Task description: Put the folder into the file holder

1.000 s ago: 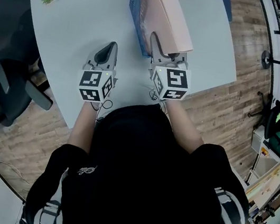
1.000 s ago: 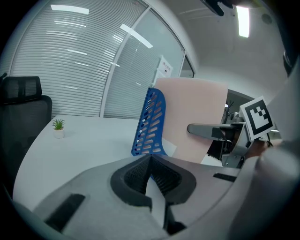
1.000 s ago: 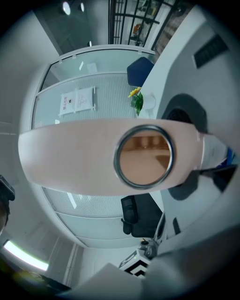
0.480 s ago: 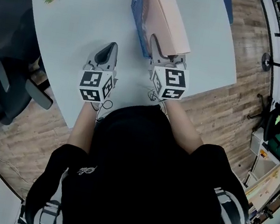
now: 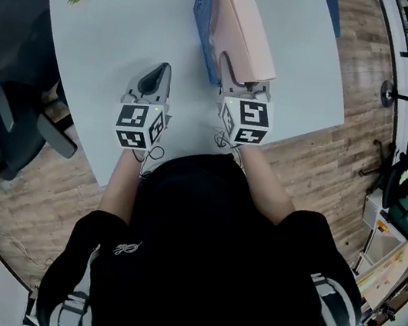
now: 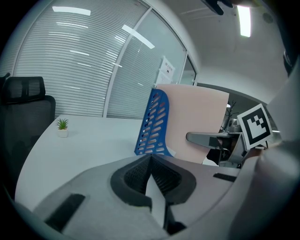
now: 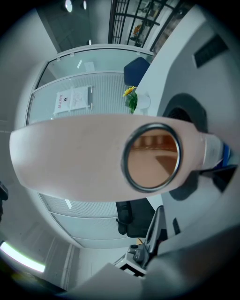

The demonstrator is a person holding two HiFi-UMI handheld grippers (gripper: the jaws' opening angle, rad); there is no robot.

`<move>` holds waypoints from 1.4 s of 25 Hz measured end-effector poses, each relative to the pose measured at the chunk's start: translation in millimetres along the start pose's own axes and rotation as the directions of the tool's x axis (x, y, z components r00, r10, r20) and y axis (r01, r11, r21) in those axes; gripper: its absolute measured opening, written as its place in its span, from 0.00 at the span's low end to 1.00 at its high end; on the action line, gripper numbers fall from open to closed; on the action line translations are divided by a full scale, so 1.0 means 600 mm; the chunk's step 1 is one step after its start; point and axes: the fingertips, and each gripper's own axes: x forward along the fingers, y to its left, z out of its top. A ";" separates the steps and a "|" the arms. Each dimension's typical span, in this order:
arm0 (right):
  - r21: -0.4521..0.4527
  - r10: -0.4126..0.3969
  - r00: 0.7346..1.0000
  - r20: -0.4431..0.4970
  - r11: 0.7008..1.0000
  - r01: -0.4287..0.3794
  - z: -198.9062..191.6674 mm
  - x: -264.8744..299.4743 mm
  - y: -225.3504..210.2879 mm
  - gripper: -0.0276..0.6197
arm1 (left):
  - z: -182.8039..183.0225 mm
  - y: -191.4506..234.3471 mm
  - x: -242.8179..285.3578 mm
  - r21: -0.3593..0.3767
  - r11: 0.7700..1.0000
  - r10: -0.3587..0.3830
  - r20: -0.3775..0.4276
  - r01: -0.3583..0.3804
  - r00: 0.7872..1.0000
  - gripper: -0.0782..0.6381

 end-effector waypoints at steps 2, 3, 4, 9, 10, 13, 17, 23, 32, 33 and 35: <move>-0.006 -0.001 1.000 -0.001 1.000 0.001 -0.002 0.000 0.002 0.29 | -0.001 0.002 -0.002 -0.001 1.000 0.002 0.001 -0.002 1.000 0.12; -0.010 -0.001 1.000 -0.001 1.000 0.001 -0.003 0.001 0.003 0.29 | -0.001 0.002 -0.003 -0.001 1.000 0.003 0.002 -0.003 1.000 0.12; -0.015 -0.001 1.000 -0.001 1.000 0.001 -0.004 0.001 0.004 0.30 | -0.001 0.003 -0.004 -0.001 1.000 0.004 0.004 -0.004 1.000 0.12; -0.036 -0.005 1.000 -0.008 0.999 0.004 -0.008 0.002 0.011 0.31 | -0.001 0.006 -0.010 -0.002 1.000 0.001 0.007 -0.001 1.000 0.12; -0.044 -0.007 1.000 -0.012 0.999 0.006 -0.010 0.001 0.012 0.32 | -0.001 0.006 -0.012 -0.002 1.000 0.001 0.008 -0.001 1.000 0.12; -0.067 -0.012 1.000 -0.026 0.998 0.011 -0.016 -0.002 0.017 0.33 | -0.004 0.003 -0.018 -0.002 1.000 -0.005 0.010 0.005 1.000 0.12; -0.061 -0.007 0.996 -0.086 0.998 0.002 -0.039 -0.003 0.023 0.39 | -0.006 -0.004 -0.022 0.004 1.000 -0.020 0.011 0.019 1.000 0.12; -0.047 -0.035 0.993 -0.113 0.998 0.030 -0.068 -0.029 0.024 0.44 | -0.008 -0.013 -0.033 0.016 0.999 -0.048 0.013 0.048 0.999 0.12; -0.027 -0.117 0.983 -0.142 0.993 0.115 -0.100 -0.085 0.021 0.43 | -0.025 -0.045 -0.044 0.053 0.989 -0.136 -0.019 0.137 0.990 0.12; -0.020 -0.129 0.981 -0.143 0.992 0.127 -0.105 -0.095 0.019 0.43 | -0.028 -0.052 -0.044 0.060 0.987 -0.148 -0.027 0.149 0.989 0.12; -0.006 -0.152 0.977 -0.146 0.988 0.153 -0.116 -0.116 0.012 0.43 | -0.034 -0.065 -0.042 0.072 0.982 -0.173 -0.044 0.176 0.984 0.12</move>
